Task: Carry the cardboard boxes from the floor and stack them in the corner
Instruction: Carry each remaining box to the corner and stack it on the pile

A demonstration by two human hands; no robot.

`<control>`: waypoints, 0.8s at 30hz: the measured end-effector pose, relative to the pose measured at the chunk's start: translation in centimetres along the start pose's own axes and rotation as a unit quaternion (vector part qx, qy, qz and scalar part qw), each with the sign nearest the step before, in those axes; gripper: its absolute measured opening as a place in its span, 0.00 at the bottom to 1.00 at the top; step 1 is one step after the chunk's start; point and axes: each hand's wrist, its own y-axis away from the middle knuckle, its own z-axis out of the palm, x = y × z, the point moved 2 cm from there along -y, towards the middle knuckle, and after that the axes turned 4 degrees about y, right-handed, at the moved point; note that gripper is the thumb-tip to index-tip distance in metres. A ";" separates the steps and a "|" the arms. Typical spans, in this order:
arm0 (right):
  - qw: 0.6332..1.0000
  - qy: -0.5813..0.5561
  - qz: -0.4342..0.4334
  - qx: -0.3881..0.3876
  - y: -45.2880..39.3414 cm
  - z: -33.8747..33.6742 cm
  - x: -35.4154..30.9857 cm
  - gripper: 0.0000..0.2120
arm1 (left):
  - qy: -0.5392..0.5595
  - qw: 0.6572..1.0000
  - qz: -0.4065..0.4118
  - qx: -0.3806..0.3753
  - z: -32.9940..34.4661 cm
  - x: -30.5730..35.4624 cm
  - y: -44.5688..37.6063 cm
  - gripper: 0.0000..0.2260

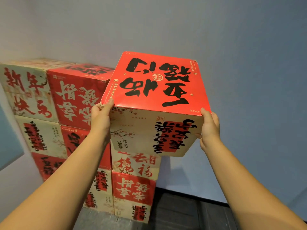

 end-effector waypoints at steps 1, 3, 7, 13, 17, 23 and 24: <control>1.000 0.000 -0.001 0.010 -1.0 1.0 0.3 0.19 | -0.001 1.000 0.000 -0.007 0.2 -0.5 -1.7 0.09; 1.000 0.001 0.002 0.025 -2.6 3.0 0.8 0.18 | -0.001 1.000 -0.009 -0.026 0.5 -1.1 -4.8 0.10; 0.998 -0.015 -0.005 0.060 -5.4 6.3 0.9 0.11 | -0.022 0.997 -0.004 -0.077 1.1 -1.4 -10.4 0.22; 0.996 -0.017 -0.008 0.083 -7.7 9.7 0.9 0.08 | -0.037 0.993 -0.013 -0.111 2.2 -2.1 -15.5 0.23; 0.996 -0.008 0.009 0.089 -9.2 11.2 1.4 0.08 | -0.054 0.994 -0.015 -0.098 2.2 -3.1 -18.0 0.24; 0.998 -0.004 0.015 0.065 -10.4 12.8 2.5 0.08 | -0.074 0.993 -0.016 -0.090 1.8 -4.5 -20.3 0.22; 0.998 0.001 0.015 0.060 -10.5 13.0 2.4 0.09 | -0.078 0.993 -0.015 -0.090 1.8 -4.6 -20.5 0.22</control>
